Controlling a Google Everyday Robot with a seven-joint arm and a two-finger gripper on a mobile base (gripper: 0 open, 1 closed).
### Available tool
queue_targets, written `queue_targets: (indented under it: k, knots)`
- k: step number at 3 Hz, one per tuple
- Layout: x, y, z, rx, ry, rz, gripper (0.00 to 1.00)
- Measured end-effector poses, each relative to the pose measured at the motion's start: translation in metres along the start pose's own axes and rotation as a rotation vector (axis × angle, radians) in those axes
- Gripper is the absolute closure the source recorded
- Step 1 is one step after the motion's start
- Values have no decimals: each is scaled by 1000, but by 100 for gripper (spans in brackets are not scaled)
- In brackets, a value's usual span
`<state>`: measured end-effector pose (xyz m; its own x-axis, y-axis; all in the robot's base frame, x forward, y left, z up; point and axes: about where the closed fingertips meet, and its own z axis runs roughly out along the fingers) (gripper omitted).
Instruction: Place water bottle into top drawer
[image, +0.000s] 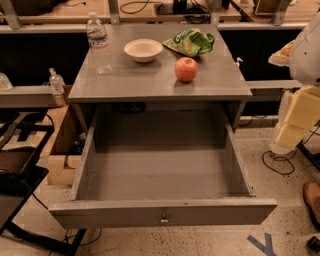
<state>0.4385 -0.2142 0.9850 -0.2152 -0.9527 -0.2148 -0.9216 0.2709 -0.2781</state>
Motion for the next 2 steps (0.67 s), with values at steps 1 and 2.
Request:
queue_targets:
  k: [1, 2]
  knots:
    - [-2, -2, 0, 5, -3, -3, 0]
    - [-8, -9, 0, 24, -15, -16, 0]
